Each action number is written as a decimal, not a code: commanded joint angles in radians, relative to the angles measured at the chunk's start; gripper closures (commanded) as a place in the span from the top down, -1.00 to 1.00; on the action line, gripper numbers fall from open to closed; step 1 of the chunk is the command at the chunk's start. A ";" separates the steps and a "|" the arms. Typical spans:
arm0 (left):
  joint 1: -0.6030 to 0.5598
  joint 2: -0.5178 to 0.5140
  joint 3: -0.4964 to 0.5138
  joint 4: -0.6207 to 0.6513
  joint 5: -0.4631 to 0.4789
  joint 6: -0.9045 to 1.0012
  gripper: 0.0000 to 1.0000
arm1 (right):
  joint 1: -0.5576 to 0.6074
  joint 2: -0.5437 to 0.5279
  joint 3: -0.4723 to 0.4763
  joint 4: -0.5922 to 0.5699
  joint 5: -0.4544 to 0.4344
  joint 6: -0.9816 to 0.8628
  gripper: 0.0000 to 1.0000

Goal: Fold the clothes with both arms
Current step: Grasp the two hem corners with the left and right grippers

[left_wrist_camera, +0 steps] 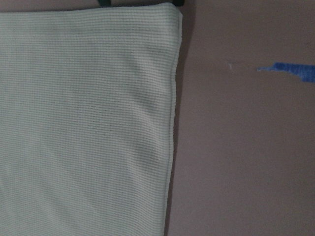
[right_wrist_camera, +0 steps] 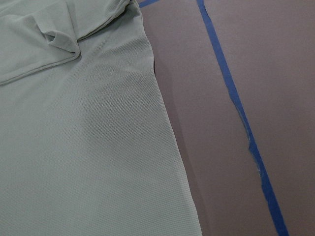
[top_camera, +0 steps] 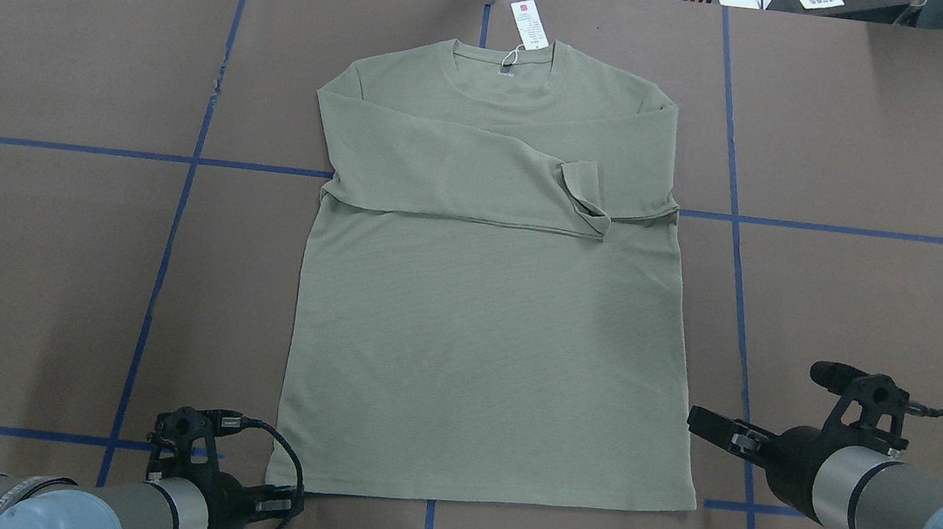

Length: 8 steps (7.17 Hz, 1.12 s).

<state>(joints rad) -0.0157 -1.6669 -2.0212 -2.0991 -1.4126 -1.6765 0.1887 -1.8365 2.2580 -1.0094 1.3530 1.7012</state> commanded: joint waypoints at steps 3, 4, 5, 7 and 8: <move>-0.003 -0.007 -0.001 0.021 0.000 0.000 -0.09 | 0.000 0.002 0.000 0.000 0.000 0.000 0.98; -0.004 -0.004 -0.005 0.024 -0.002 0.006 -0.02 | 0.000 0.002 0.000 0.000 -0.002 0.000 0.98; -0.027 0.001 -0.034 0.057 -0.049 0.045 0.09 | 0.000 0.002 0.000 0.000 -0.002 0.000 0.98; -0.046 -0.001 -0.039 0.080 -0.075 0.053 0.11 | 0.000 0.002 -0.002 0.000 -0.002 0.000 0.98; -0.044 -0.007 -0.021 0.080 -0.075 0.054 0.11 | 0.000 0.002 -0.002 0.000 -0.002 0.000 0.98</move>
<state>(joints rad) -0.0577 -1.6687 -2.0554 -2.0228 -1.4834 -1.6258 0.1887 -1.8346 2.2568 -1.0093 1.3515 1.7012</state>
